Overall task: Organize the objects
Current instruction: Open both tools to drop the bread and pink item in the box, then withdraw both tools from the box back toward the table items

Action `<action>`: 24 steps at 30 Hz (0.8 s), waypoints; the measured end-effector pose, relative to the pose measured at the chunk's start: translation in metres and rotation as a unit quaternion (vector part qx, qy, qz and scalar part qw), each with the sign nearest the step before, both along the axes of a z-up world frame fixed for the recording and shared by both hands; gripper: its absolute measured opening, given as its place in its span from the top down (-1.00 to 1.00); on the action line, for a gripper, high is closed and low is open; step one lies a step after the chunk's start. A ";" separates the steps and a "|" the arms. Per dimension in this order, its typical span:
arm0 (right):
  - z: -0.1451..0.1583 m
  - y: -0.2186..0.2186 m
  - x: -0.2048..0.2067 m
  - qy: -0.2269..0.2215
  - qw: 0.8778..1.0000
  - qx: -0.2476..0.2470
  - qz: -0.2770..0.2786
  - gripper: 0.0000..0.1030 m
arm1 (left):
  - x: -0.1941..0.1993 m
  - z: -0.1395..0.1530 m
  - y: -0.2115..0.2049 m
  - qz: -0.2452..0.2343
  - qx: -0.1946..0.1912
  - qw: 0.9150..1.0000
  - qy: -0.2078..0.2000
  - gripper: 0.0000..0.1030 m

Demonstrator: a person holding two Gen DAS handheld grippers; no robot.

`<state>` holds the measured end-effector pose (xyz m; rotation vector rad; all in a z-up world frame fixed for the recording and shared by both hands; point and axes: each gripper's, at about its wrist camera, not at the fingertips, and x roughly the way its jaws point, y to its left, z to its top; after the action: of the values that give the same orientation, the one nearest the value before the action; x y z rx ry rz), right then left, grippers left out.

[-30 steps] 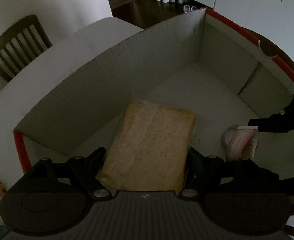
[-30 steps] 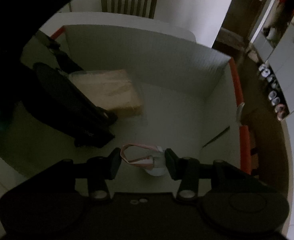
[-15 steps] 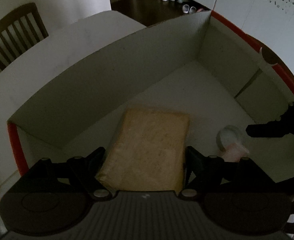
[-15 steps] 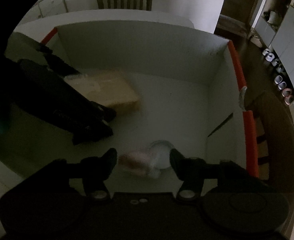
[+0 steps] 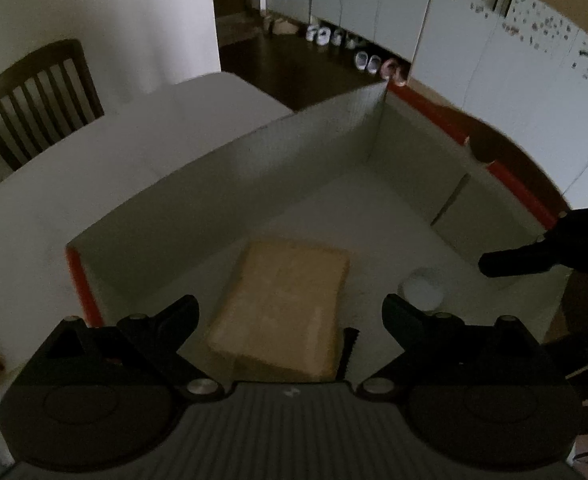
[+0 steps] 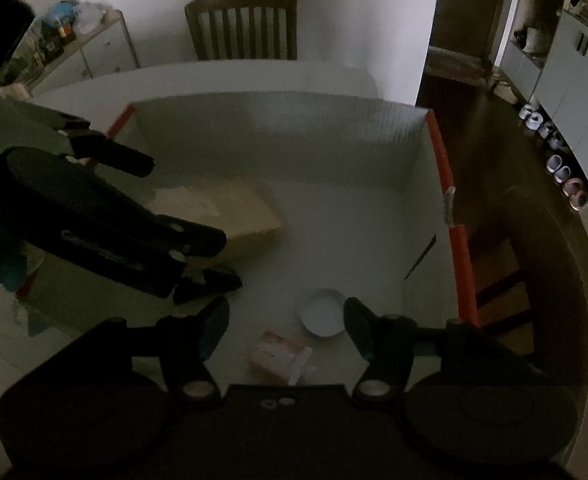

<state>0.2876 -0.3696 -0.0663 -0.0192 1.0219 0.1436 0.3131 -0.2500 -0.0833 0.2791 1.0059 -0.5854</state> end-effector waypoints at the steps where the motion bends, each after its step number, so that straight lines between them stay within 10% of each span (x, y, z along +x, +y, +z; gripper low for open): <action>1: 0.003 0.001 -0.002 -0.004 1.000 -0.001 0.001 -0.23 | -0.001 0.003 0.000 0.001 -0.005 1.000 -0.003 -0.91; 24: 0.067 0.095 -0.057 -0.103 0.994 0.020 -0.024 -0.28 | -0.075 0.075 0.146 0.041 -0.127 0.989 -0.059 -0.91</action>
<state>0.2303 -0.2749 0.0006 0.0269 0.8122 0.1164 0.2386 -0.1035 -0.0084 0.0463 0.8154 -0.6082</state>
